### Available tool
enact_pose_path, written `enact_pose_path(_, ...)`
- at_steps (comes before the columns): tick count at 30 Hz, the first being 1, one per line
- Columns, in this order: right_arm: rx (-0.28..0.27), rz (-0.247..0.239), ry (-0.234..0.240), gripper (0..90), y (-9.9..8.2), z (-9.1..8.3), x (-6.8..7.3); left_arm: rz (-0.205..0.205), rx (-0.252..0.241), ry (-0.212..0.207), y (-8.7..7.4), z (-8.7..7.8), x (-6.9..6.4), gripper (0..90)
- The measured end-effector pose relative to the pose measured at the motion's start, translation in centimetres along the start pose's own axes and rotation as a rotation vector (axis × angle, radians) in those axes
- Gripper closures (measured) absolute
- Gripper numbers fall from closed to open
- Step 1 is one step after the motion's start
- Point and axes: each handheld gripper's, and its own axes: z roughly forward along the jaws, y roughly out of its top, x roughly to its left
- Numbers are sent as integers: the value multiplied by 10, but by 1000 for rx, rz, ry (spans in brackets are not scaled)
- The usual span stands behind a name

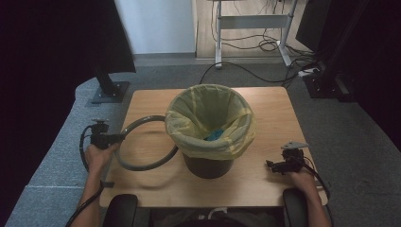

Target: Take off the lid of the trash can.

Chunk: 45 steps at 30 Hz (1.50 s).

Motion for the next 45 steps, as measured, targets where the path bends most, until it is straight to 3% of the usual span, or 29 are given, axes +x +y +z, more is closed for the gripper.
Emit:
enact_pose_path(16,0,0,0,0,0,0,0,-6,42,52,-27,37,1,779)
enact_pose_path(30,0,1,1,0,0,0,0,54,-2,118,-39,42,-6,730)
enact_pose_path(35,0,1,1,0,0,0,0,98,-34,104,-44,44,-11,544)
enact_pose_path(40,0,1,1,0,0,0,0,155,-52,193,-50,51,-21,312)
enact_pose_path(45,0,1,0,0,0,0,0,192,-62,168,-55,55,-23,164)
